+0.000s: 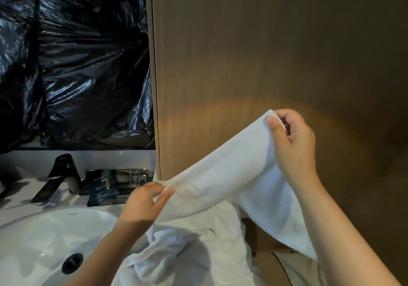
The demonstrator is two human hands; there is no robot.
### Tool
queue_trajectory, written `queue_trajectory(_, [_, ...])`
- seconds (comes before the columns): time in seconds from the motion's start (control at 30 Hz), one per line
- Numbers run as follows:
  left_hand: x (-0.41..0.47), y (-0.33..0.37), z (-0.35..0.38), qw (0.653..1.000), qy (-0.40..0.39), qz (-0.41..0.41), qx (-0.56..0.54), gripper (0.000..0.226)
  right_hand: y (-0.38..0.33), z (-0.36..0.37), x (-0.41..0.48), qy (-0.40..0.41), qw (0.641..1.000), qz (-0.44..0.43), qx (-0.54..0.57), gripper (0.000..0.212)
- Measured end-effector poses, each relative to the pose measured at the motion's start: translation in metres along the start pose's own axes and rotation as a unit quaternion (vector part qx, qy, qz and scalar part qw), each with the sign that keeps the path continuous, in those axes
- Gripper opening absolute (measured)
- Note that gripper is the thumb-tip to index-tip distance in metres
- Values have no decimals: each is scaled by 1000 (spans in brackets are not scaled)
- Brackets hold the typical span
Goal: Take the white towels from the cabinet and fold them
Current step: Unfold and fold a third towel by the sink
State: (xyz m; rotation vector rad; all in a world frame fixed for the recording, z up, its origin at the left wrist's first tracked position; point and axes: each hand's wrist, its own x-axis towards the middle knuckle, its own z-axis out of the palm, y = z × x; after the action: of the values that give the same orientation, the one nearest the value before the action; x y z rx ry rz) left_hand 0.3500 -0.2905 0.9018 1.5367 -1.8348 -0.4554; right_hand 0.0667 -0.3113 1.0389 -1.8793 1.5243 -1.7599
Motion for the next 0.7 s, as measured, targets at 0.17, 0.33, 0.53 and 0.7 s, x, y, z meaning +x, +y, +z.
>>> queue_trajectory(0.17, [18,-5,-9,999,31,-16,21,25,-1,-6,17,17,1000,-7,-6,9])
queue_trajectory(0.33, [35,-10,-16,997,28,-42,53,22,-1,-11,30,34,999,-15,-14,9])
queue_trajectory(0.53, [37,-11,-19,991,118,-48,33,25,11,-18,30,44,999,-4,-19,10])
queue_trajectory(0.7, [56,-2,-48,984,175,-24,-24,24,14,-23,39,62,998,0,-12,12])
